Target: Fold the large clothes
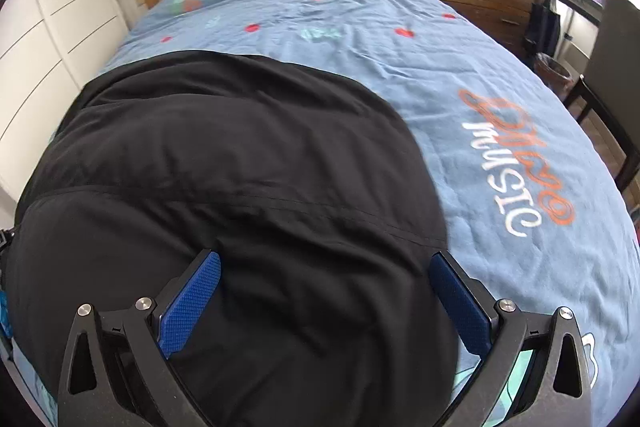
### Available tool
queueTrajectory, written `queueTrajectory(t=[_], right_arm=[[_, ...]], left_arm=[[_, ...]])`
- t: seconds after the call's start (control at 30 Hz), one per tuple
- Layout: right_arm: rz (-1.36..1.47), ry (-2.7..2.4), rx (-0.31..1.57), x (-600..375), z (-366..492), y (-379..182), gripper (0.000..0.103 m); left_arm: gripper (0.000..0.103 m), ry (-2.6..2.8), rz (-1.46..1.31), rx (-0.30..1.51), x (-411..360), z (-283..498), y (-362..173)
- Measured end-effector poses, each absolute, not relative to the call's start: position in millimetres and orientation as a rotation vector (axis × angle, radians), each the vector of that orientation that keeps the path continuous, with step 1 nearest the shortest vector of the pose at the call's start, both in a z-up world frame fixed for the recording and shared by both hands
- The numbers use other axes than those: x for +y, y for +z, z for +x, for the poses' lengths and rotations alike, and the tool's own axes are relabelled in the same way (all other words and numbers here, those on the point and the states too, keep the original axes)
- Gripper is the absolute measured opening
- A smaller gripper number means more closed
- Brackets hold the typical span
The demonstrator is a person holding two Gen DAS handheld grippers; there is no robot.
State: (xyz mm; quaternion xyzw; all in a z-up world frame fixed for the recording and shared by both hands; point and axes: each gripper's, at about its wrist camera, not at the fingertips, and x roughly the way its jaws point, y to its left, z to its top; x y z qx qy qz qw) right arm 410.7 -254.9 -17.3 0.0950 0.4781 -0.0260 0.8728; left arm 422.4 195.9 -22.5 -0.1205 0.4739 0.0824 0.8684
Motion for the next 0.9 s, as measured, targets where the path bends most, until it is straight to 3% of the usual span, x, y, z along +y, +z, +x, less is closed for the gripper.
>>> queueTrajectory(t=[0.33,0.6,0.9], right_arm=[[0.189,-0.136,0.928,-285,385,18,0.102],[0.178,-0.068,0.832,-252,319,72,0.102],[0.12,0.007,0.765,-211,216,91,0.102]], left_arm=[[0.09,0.244,-0.248,0.889,192,383,23],[0.09,0.241,-0.214,0.782,162,296,63],[0.09,0.224,-0.117,0.656,118,170,96]])
